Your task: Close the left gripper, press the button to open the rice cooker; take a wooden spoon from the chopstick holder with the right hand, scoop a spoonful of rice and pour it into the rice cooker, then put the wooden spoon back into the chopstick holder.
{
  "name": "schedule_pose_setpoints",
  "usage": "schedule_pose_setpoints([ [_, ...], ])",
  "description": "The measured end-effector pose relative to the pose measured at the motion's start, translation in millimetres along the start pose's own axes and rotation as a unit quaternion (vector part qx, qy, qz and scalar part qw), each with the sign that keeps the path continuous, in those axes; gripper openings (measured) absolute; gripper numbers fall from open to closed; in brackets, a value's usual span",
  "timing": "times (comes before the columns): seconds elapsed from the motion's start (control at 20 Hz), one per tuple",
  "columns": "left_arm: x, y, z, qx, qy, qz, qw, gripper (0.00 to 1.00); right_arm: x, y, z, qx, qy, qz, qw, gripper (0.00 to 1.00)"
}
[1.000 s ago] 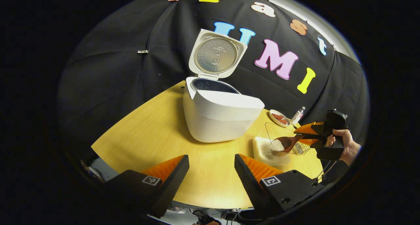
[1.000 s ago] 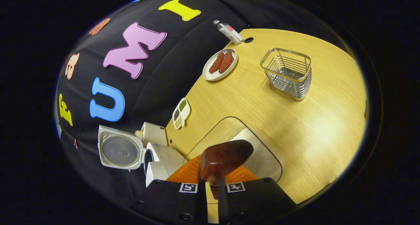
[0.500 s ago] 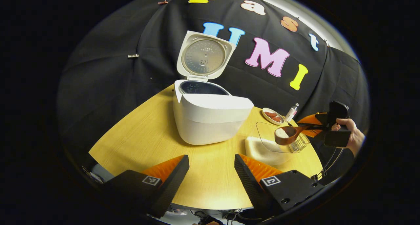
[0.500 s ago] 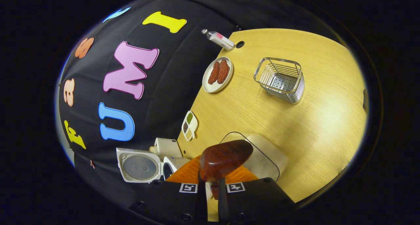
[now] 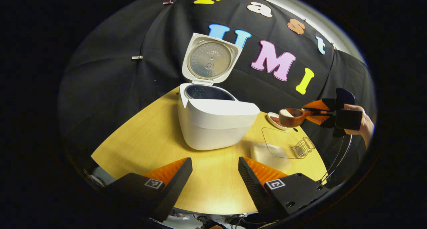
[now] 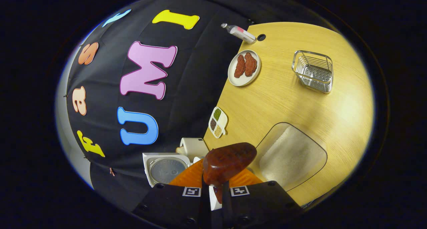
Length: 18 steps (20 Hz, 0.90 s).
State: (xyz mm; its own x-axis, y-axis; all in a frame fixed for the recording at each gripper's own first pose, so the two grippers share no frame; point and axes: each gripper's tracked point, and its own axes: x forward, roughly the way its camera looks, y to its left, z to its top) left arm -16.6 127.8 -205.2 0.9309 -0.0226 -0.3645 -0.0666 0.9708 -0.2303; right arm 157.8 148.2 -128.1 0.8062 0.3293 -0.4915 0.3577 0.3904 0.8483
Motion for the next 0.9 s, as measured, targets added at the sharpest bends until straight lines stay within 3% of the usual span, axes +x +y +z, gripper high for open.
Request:
schedule_pose_setpoints([
  [0.55, 2, 28, 16, -0.014, -0.015, 0.017, 1.000, 0.96, 60, 92, -67, 0.009, 0.057, 0.048, 0.997, 0.17],
  [0.9, 0, 51, 23, -0.032, -0.023, 0.039, 0.998, 0.96, 111, 136, -112, -0.078, 0.064, 0.059, 0.993, 0.17],
])
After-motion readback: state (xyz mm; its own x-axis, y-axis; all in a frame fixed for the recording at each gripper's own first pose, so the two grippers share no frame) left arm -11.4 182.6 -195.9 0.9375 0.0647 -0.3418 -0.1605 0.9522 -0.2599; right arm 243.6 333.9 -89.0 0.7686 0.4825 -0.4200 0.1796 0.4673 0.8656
